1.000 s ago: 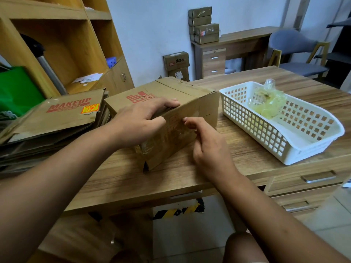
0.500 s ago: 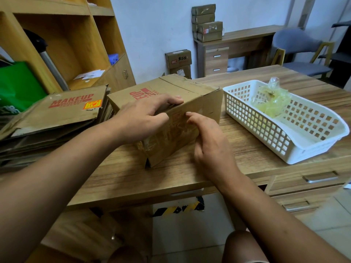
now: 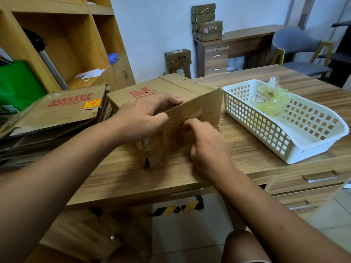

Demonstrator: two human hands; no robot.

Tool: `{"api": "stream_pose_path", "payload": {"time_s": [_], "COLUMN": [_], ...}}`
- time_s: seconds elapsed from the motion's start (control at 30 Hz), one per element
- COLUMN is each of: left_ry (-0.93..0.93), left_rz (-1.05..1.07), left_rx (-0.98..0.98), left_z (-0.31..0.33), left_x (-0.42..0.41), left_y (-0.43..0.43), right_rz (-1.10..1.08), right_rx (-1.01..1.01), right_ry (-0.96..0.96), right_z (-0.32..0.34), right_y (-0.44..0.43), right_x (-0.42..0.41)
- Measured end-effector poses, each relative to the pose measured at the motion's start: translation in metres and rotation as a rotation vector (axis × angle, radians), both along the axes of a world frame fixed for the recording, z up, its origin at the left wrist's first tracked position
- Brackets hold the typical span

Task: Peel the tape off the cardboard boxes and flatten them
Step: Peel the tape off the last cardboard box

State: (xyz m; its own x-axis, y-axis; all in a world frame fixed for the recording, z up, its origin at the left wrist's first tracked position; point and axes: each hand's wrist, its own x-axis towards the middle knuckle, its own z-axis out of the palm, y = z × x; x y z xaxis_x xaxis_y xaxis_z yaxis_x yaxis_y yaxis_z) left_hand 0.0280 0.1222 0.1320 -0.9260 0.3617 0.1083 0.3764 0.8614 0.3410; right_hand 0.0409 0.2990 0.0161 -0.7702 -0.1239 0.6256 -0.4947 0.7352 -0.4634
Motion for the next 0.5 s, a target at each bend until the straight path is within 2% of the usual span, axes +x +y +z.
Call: {"api": "stream_pose_path", "payload": {"time_s": [0.07, 0.23, 0.5], "left_ry": [-0.002, -0.002, -0.002], "left_rz": [0.002, 0.002, 0.002], "left_rx": [0.007, 0.006, 0.002], "left_z": [0.000, -0.001, -0.001], "left_x": [0.000, -0.001, -0.001], "left_y": [0.000, -0.001, 0.000], "right_rz": [-0.001, 0.050, 0.112], "right_rx": [-0.012, -0.217, -0.394], "right_ry": [0.010, 0.101, -0.023], "right_z": [0.001, -0.003, 0.000], "right_y": [-0.001, 0.006, 0.012], "right_x": [0.000, 0.001, -0.002]}}
